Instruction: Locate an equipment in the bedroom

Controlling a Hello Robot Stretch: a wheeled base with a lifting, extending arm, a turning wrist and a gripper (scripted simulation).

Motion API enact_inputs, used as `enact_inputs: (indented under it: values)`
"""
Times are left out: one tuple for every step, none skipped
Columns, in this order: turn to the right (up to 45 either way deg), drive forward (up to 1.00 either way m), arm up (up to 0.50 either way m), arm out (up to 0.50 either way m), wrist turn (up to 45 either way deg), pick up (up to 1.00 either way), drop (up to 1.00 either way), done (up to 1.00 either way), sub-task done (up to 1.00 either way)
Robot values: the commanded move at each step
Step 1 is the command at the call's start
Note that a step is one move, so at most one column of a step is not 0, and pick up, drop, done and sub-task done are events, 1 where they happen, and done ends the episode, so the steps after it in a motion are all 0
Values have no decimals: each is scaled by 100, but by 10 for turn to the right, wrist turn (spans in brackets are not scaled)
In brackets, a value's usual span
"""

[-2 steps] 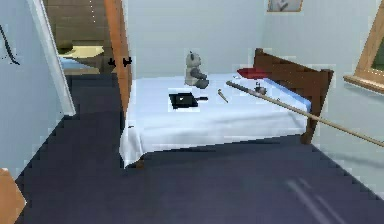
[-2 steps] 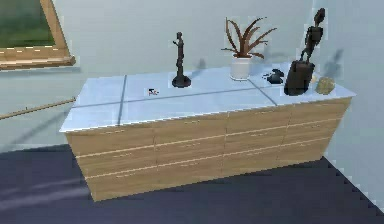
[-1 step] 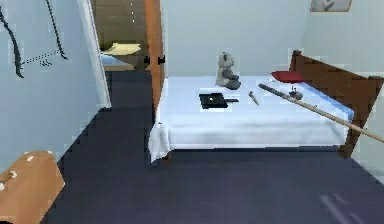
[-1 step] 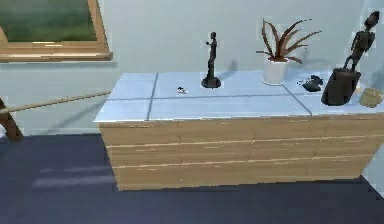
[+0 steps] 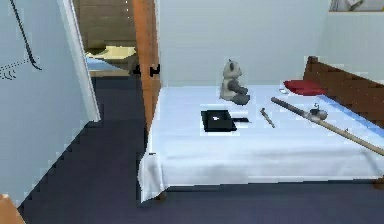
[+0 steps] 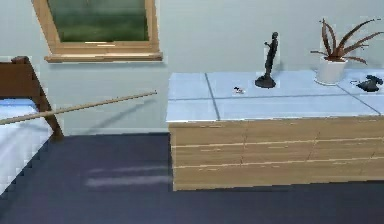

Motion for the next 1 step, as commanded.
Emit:
enact_inputs:
  values:
    - [-240,0,0,0,0,0,0,0,0]
